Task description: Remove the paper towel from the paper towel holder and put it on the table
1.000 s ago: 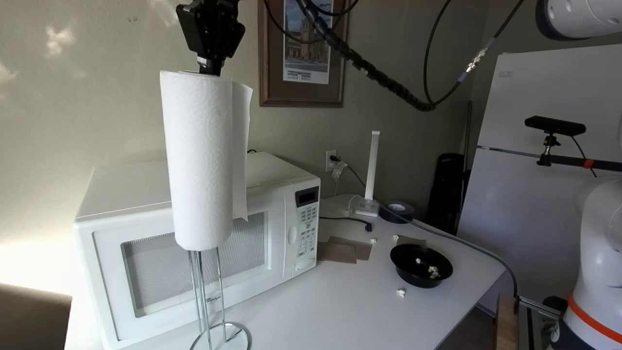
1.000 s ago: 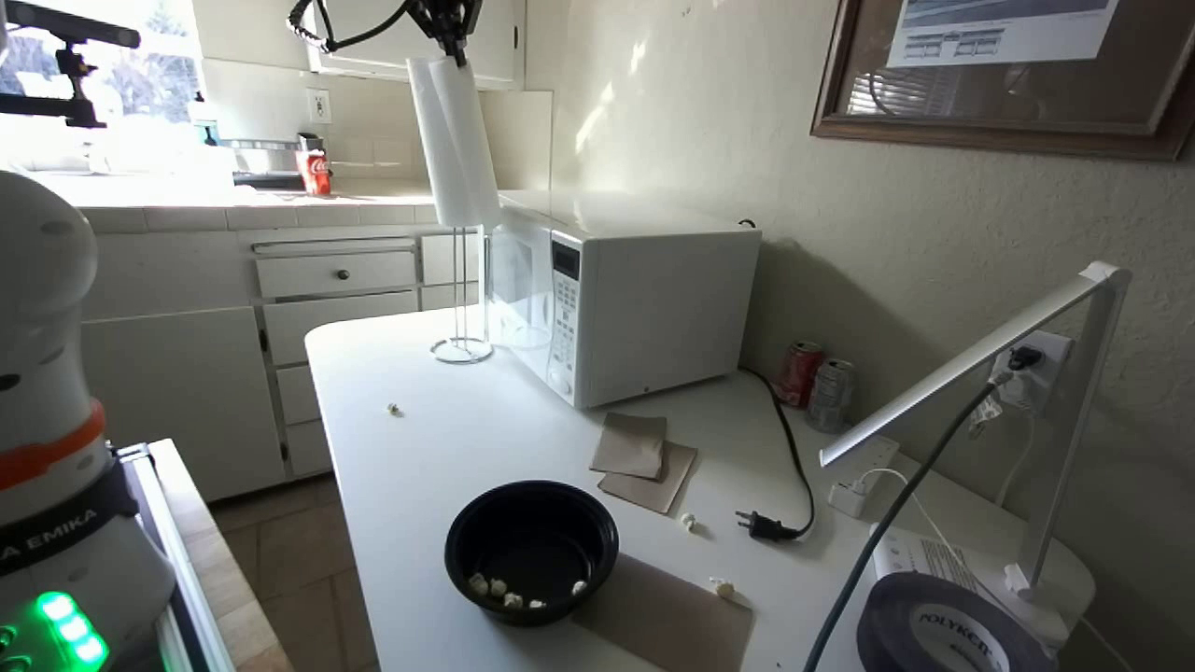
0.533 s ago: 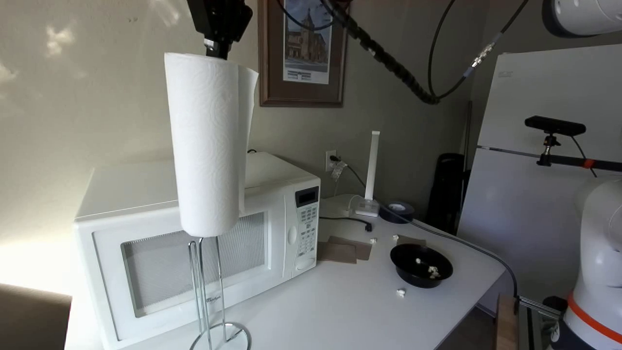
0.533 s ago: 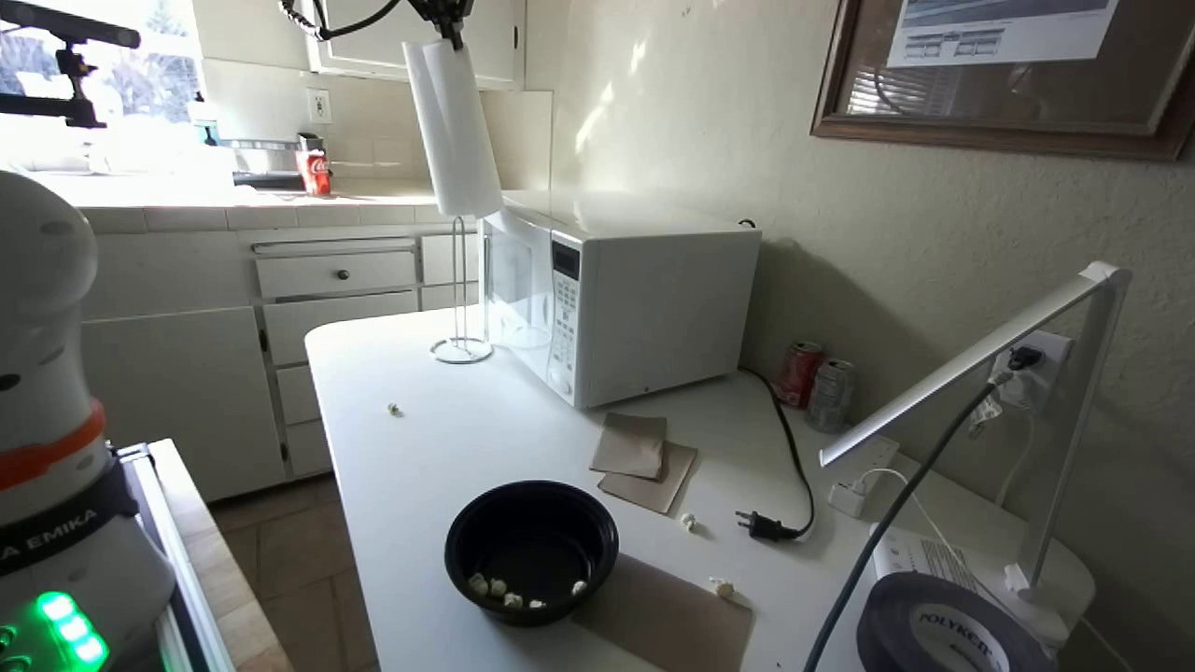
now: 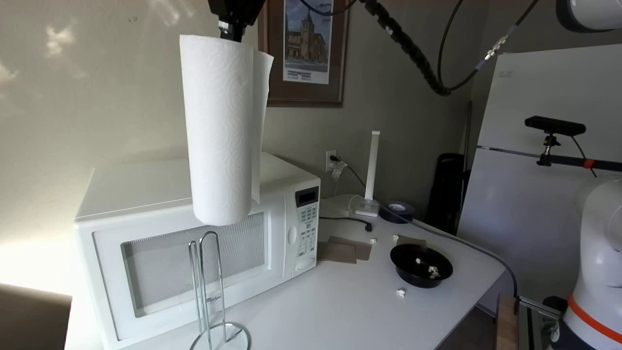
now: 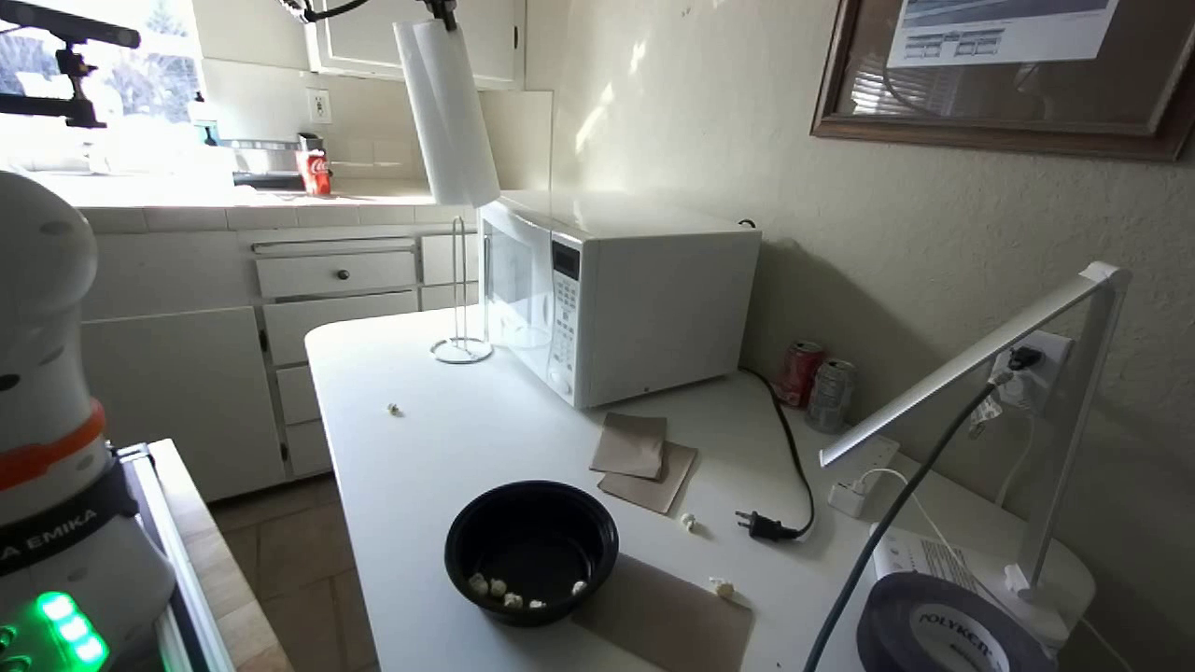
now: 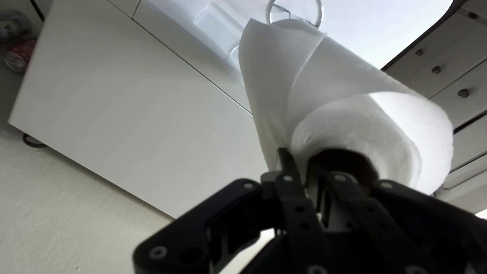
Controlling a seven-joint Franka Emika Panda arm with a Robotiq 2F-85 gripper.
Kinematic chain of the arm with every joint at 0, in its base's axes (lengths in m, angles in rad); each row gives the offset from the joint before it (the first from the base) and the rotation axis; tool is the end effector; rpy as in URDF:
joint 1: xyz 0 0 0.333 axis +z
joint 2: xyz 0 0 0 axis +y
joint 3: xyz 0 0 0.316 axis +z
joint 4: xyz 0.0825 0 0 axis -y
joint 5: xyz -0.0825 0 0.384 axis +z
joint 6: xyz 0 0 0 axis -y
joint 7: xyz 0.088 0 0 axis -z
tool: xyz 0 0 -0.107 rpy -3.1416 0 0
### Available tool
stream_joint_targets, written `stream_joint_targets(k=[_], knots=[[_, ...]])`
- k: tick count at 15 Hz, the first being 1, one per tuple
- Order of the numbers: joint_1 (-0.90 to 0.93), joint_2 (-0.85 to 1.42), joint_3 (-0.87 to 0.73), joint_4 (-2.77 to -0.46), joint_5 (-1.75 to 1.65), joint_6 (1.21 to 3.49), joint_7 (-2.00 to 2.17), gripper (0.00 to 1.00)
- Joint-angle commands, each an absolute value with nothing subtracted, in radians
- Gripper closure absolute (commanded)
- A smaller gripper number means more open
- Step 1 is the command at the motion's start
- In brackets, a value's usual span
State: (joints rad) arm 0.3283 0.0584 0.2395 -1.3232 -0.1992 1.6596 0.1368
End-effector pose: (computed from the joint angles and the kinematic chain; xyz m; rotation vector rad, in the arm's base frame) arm 0.4986 0.2882 0.7207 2.9571 0.6278 0.4968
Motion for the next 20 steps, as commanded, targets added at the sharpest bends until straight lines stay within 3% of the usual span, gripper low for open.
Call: stream_joint_targets(k=[1,20], knots=[[0.306,-0.019,0.221,-1.441,-0.175,1.682,0.14,0.97],[0.234,-0.266,0.192,-2.088,-0.096,1.929,0.008,0.97]])
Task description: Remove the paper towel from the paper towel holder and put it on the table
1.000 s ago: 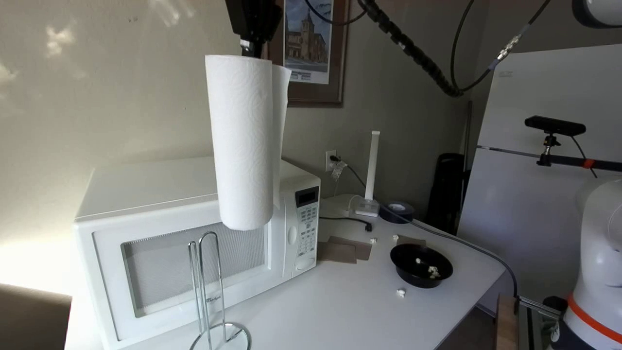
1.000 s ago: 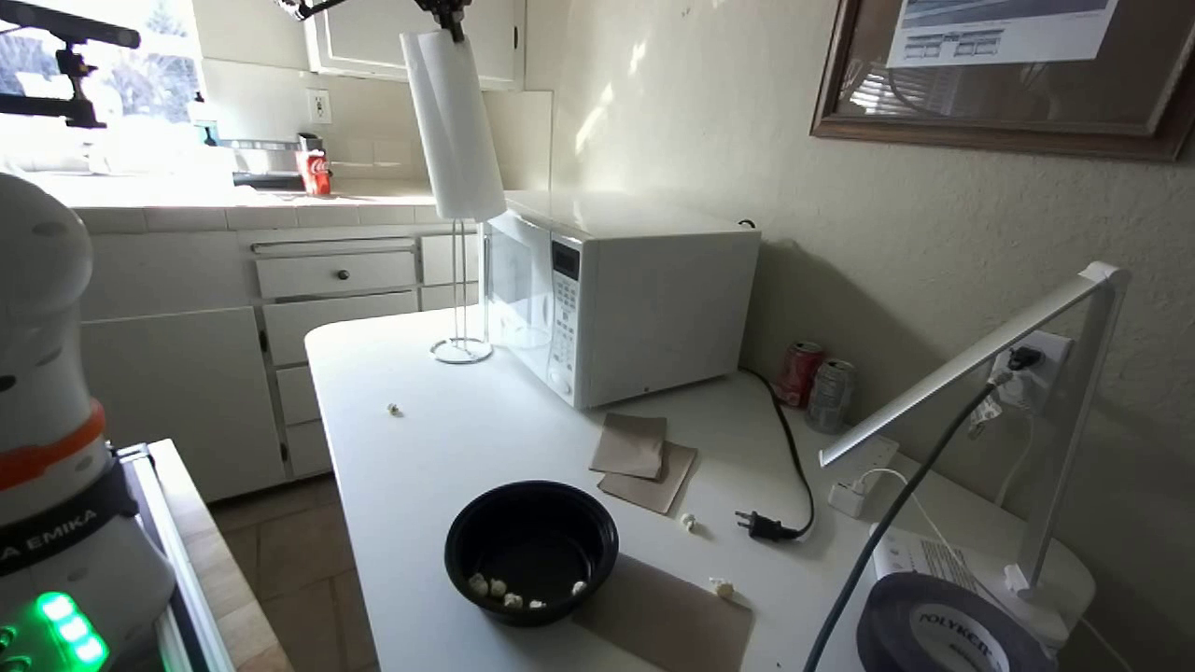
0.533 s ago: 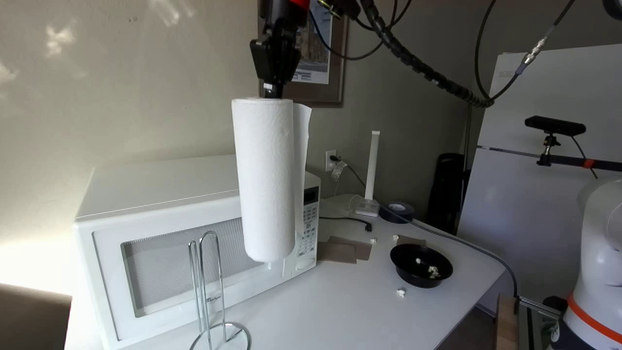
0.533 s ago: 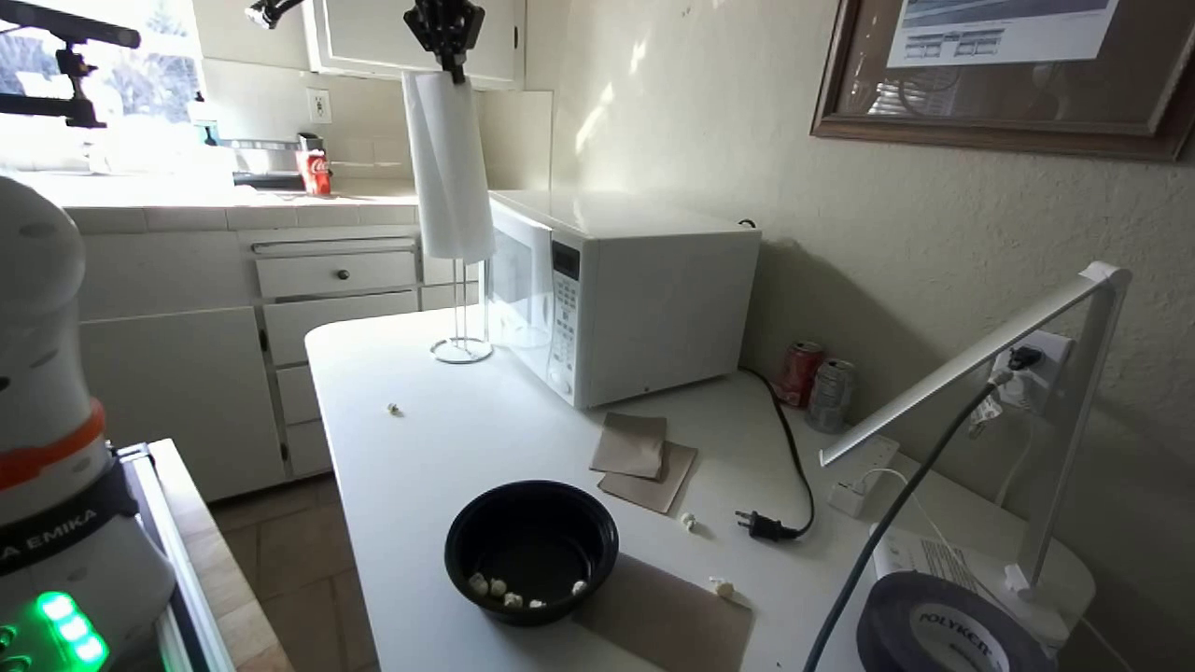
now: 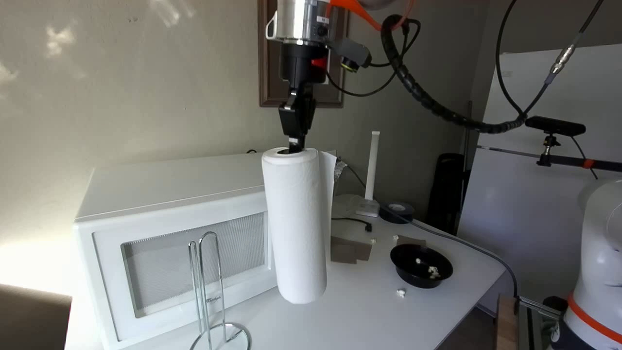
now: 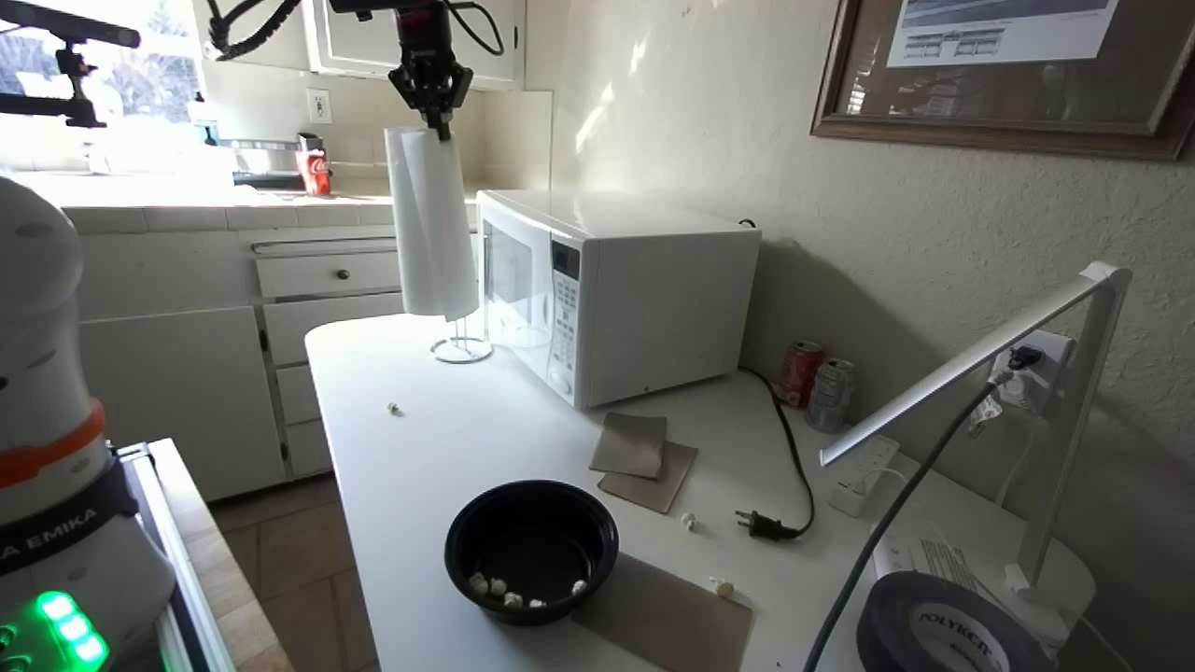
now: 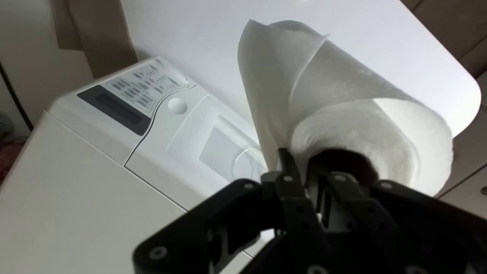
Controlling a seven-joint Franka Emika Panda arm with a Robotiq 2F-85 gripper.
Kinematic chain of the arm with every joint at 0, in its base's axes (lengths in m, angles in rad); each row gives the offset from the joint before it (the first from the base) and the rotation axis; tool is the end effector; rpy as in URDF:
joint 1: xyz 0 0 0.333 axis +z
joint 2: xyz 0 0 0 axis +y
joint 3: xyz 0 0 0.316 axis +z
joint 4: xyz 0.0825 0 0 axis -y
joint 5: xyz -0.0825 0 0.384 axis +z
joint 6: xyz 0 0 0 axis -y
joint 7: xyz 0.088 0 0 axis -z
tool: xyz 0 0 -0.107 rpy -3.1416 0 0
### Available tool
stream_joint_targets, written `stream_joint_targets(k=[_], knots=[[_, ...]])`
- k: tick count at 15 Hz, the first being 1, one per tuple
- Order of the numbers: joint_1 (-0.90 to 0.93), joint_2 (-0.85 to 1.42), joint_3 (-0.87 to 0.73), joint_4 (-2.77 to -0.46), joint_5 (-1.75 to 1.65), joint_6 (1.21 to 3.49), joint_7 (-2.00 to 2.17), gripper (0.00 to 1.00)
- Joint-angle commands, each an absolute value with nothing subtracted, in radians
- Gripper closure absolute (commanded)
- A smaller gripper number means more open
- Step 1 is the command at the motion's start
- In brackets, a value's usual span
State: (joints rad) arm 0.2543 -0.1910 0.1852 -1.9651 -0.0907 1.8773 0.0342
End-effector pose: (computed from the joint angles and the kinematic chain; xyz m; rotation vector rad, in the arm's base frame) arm 0.4645 0.2179 0.5636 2.9706 0.6438 0.1910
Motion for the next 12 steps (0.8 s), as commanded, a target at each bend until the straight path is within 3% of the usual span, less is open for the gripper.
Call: stream_joint_targets(k=[1,12], knots=[[0.23,-0.279,0.188,-2.119,-0.09,1.96,0.005,0.97],[0.159,-0.305,0.18,-2.407,-0.125,2.401,0.087,0.97]])
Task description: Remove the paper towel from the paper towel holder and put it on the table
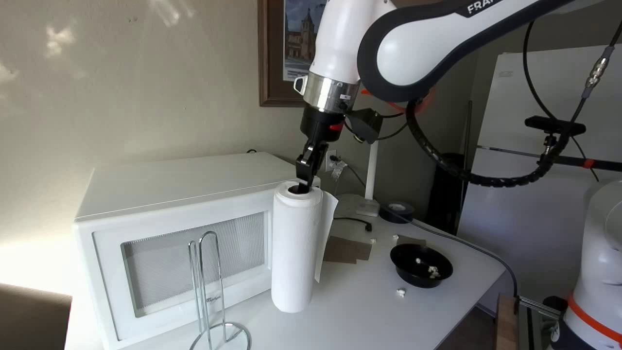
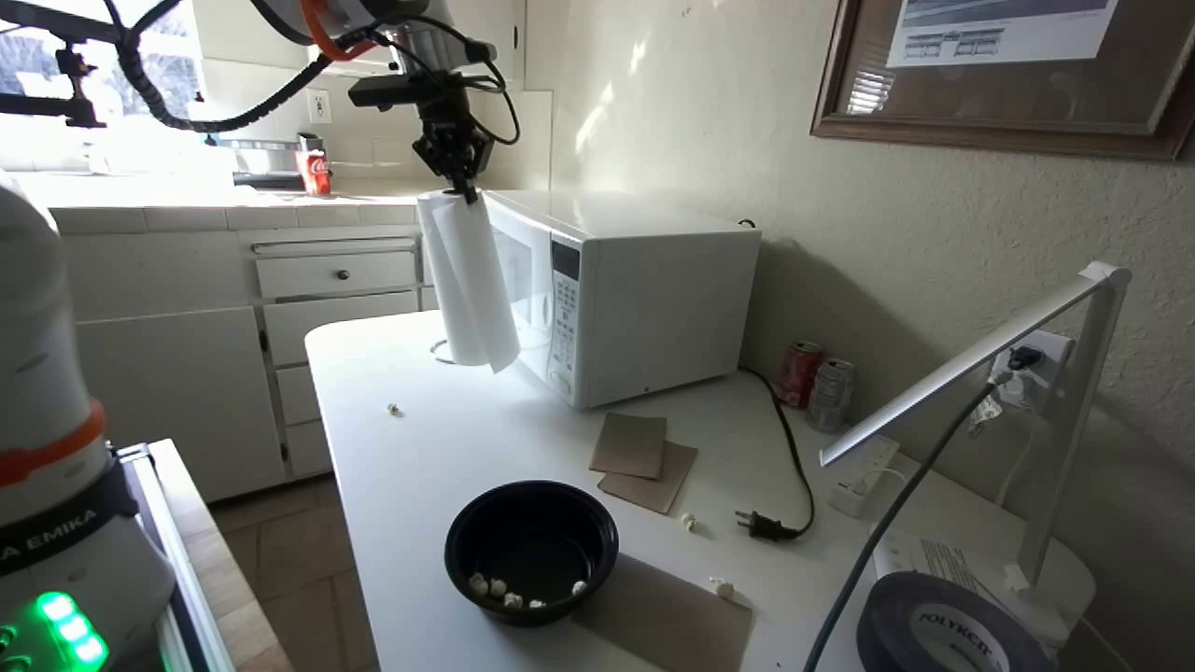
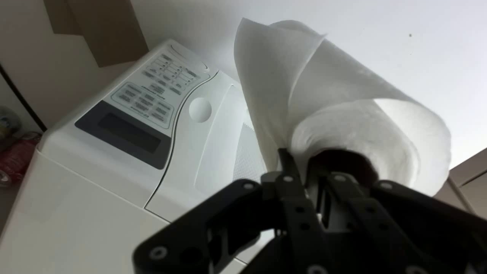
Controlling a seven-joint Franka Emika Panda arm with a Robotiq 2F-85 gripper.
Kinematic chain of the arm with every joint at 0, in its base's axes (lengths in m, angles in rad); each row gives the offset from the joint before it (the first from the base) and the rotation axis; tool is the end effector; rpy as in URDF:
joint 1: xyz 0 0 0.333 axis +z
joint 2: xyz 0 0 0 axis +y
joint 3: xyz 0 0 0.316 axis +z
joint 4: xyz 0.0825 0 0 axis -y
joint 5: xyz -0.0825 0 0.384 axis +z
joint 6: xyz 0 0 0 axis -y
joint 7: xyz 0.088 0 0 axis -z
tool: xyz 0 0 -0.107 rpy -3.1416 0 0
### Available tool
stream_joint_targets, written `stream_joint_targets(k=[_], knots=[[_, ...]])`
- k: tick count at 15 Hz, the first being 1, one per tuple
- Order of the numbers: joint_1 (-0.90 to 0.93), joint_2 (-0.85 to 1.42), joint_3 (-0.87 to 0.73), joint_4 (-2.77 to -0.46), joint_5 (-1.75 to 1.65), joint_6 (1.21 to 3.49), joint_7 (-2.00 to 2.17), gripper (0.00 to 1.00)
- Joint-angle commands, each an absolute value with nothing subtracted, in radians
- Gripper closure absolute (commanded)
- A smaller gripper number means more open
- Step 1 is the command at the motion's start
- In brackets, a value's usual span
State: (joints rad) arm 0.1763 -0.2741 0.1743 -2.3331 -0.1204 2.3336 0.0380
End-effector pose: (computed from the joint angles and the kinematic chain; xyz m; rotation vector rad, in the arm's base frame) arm 0.4560 0.1683 0.4713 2.9634 0.5762 0.4429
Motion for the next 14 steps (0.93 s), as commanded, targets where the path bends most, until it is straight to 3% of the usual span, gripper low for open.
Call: stream_joint_targets(k=[1,12,13,14], knots=[[0.156,-0.303,0.179,-2.422,-0.117,2.418,0.097,0.97],[0.139,-0.291,0.173,-2.489,-0.078,2.454,0.162,0.97],[0.14,-0.292,0.171,-2.491,-0.07,2.454,0.156,0.63],[0.137,-0.292,0.174,-2.492,-0.075,2.446,0.161,0.63]])
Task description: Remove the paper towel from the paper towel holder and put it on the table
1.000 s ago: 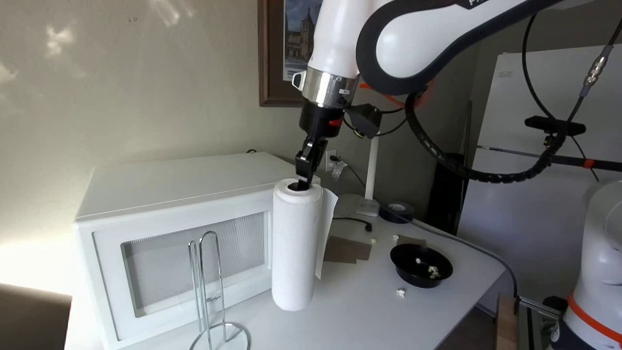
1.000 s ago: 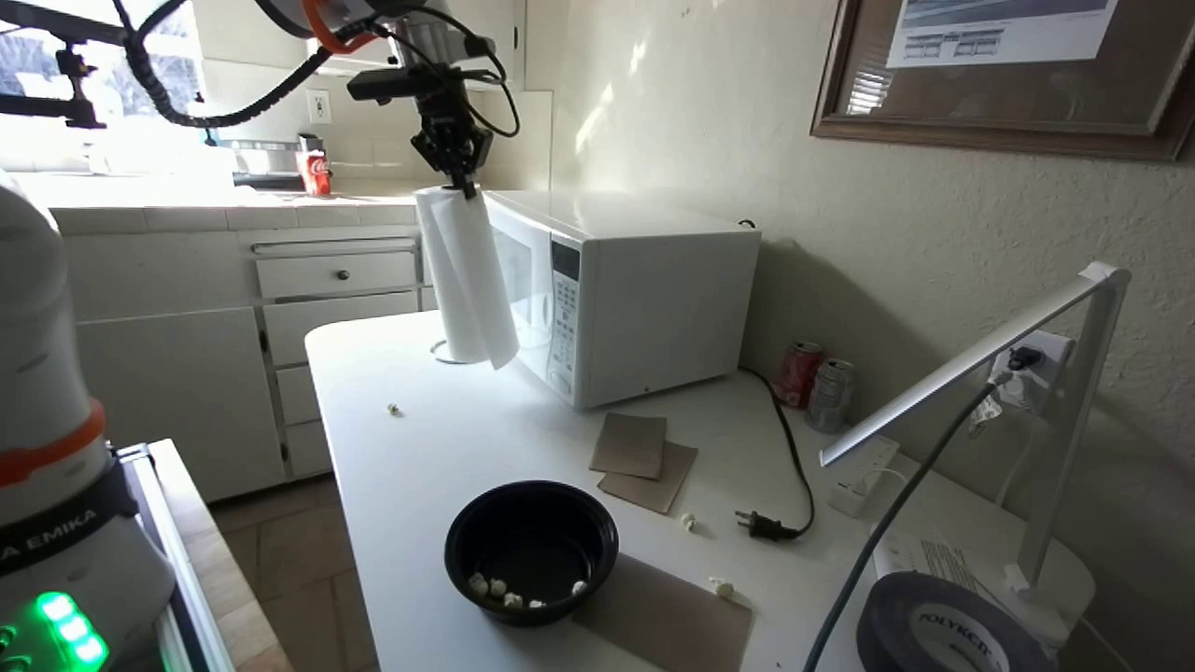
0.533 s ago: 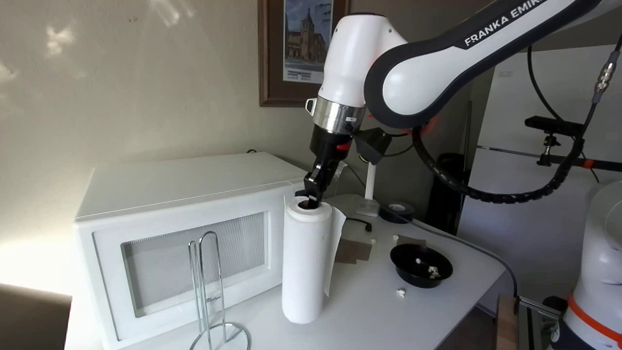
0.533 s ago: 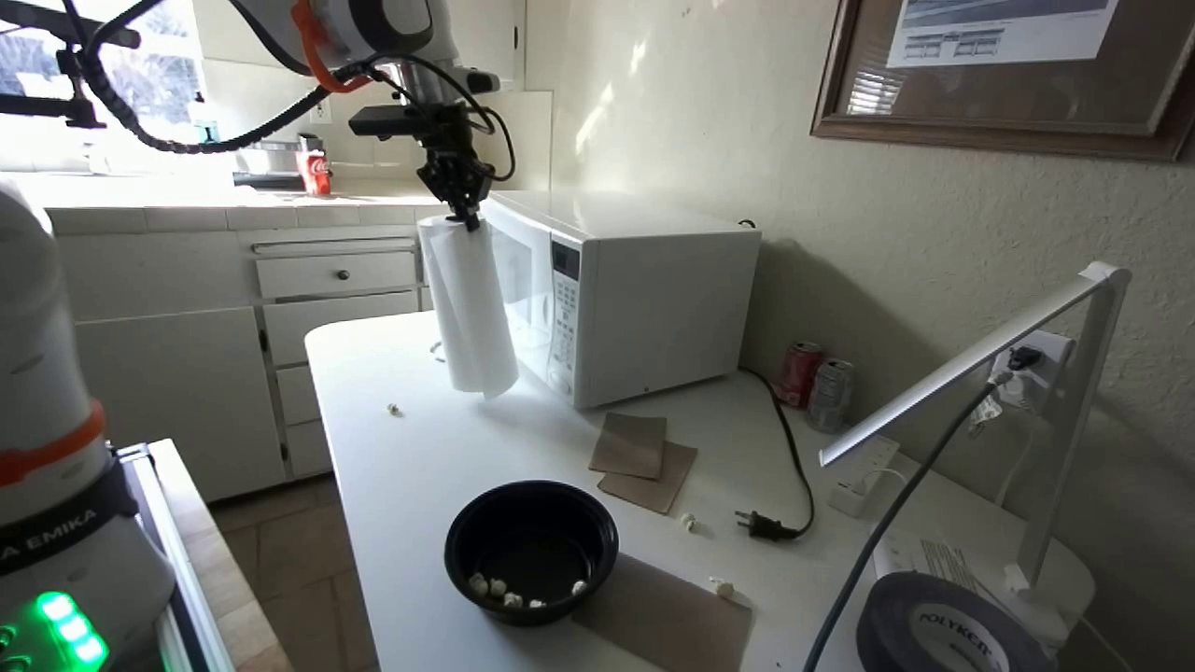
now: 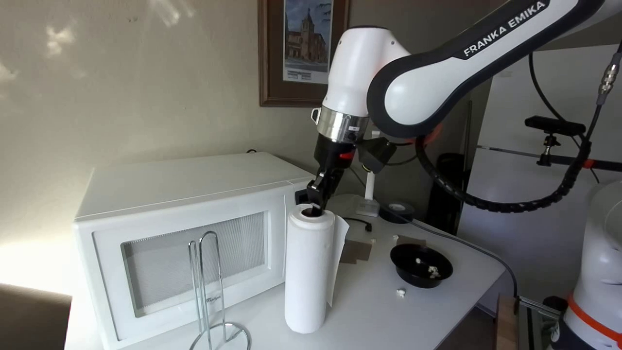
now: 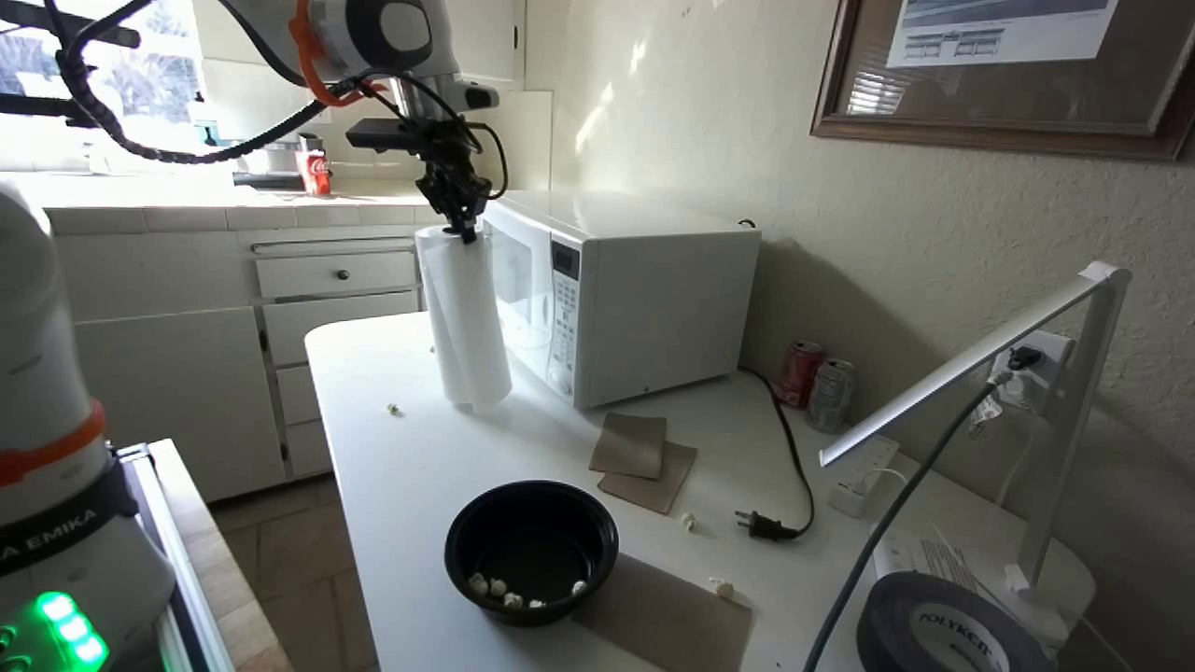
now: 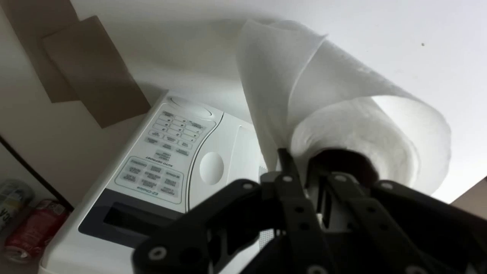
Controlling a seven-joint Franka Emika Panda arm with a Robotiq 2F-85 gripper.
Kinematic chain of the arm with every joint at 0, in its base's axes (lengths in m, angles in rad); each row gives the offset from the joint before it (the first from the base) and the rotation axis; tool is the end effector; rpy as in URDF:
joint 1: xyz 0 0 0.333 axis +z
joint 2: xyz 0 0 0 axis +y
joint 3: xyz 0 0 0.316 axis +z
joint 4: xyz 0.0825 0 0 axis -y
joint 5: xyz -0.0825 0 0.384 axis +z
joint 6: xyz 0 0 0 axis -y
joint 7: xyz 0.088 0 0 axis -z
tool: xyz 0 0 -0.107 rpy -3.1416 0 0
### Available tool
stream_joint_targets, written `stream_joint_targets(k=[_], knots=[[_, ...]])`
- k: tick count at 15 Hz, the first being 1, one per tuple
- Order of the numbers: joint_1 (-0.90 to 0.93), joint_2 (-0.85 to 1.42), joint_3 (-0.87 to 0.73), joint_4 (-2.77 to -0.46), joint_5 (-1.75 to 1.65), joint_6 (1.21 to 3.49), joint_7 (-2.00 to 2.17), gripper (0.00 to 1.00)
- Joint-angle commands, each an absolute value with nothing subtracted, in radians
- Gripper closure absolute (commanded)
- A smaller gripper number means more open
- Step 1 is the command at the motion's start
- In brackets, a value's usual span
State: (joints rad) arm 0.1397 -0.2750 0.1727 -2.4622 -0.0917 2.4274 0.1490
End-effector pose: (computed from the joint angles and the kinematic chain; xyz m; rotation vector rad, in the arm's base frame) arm 0.4431 0.1439 0.4200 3.0390 0.3430 0.3913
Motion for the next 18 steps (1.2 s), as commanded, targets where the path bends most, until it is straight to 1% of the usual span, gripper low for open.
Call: stream_joint_targets(k=[1,7,8,9,13,18], knots=[[0.136,-0.295,0.174,-2.492,-0.074,2.443,0.163,0.57],[0.133,-0.345,0.18,-2.464,-0.073,2.396,0.185,0.12],[0.132,-0.357,0.182,-2.456,-0.075,2.385,0.193,0.05],[0.134,-0.369,0.183,-2.45,-0.072,2.382,0.191,0.0],[0.137,-0.406,0.19,-2.413,-0.066,2.336,0.196,0.0],[0.136,-0.406,0.189,-2.406,-0.07,2.361,0.178,0.0]])
